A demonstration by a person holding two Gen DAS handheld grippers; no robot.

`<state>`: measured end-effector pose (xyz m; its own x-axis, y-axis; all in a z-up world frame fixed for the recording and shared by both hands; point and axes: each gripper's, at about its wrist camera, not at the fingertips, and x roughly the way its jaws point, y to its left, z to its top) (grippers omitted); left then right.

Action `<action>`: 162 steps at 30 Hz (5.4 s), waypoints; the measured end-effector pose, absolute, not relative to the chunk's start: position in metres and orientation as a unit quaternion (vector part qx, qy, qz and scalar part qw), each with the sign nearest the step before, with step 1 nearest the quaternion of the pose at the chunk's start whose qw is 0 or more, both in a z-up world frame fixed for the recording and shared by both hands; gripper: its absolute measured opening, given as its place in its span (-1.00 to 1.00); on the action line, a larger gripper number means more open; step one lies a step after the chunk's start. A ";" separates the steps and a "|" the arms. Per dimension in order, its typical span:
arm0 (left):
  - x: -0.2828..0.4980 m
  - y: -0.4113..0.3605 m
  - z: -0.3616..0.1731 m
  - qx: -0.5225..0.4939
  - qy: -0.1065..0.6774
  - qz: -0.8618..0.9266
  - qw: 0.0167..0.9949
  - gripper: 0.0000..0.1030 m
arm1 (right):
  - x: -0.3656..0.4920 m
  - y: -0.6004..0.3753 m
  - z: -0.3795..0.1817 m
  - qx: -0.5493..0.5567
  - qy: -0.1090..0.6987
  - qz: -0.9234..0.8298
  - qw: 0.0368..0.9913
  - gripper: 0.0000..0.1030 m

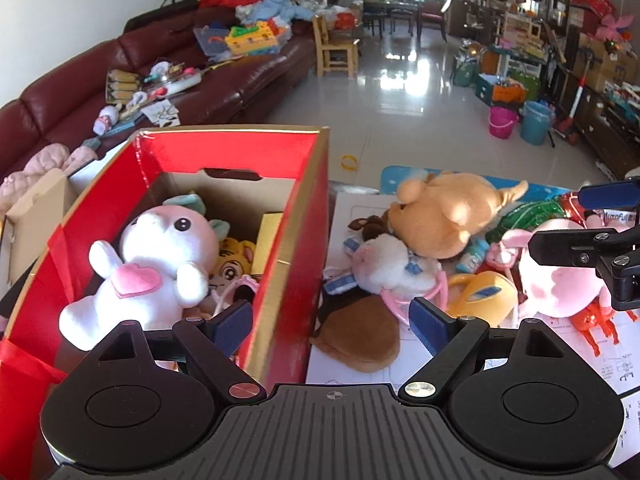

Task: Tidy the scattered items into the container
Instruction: 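Move both grippers back over the table toward the pink stethoscope, then close the right gripper on the stethoscope's white tube while the left gripper approaches its earpieces, then close the left gripper on the pink stethoscope's earpiece junction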

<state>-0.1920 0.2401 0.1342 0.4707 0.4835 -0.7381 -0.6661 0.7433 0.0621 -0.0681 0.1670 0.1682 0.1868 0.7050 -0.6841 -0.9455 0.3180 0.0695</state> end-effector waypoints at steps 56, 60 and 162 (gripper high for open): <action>-0.084 0.172 -0.063 -0.111 0.509 0.209 0.828 -0.02 | 0.019 0.083 -0.049 -0.055 0.555 0.280 0.781 0.84; -0.102 0.156 -0.060 -0.104 0.520 0.187 0.827 0.00 | 0.015 0.071 -0.047 -0.056 0.556 0.290 0.777 0.84; -0.163 0.112 -0.048 -0.131 0.535 0.230 0.802 -0.08 | -0.058 0.036 -0.045 -0.147 0.475 0.420 0.760 -0.67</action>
